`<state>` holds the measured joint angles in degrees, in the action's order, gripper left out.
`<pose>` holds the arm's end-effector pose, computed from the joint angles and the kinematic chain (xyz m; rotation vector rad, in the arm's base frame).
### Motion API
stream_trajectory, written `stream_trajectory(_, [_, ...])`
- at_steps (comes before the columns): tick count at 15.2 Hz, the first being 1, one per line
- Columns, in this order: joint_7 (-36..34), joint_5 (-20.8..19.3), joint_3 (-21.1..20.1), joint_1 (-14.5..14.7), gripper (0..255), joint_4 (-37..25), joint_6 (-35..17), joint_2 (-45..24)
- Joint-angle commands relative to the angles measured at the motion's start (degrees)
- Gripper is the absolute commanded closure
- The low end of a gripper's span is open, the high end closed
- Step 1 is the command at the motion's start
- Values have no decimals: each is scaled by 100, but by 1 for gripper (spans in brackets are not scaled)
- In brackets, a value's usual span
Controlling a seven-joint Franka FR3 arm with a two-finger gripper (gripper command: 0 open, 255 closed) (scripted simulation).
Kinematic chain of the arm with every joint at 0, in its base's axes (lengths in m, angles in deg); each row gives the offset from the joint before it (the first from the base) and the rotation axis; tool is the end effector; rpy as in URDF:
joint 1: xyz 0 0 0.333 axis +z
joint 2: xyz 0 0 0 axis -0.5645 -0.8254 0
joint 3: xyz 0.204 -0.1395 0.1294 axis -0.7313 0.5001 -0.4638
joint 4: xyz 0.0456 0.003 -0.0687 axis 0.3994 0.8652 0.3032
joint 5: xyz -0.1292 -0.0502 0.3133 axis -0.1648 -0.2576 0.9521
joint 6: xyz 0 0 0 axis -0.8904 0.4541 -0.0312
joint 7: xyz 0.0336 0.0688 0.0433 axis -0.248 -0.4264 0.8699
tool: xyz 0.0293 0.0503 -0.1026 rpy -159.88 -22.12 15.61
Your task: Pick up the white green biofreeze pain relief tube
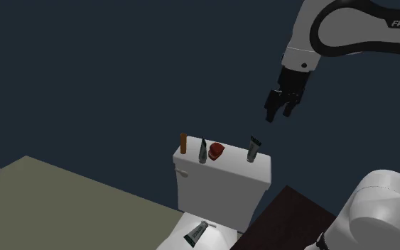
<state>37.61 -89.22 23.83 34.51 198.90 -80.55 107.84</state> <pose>0.2836 -0.0248 0.5538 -3.0974 0.2392 -0.0555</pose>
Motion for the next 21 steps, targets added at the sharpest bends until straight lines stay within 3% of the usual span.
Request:
stream_trajectory(1, [0,0,0,0,0,0,0,0])
stream_trajectory(13, [-1486,-82,-757,-205,0,484,-2759,-1713])
stream_trajectory(21, [-2755,-711,-1205,-522,0,-23,-4209,-3392])
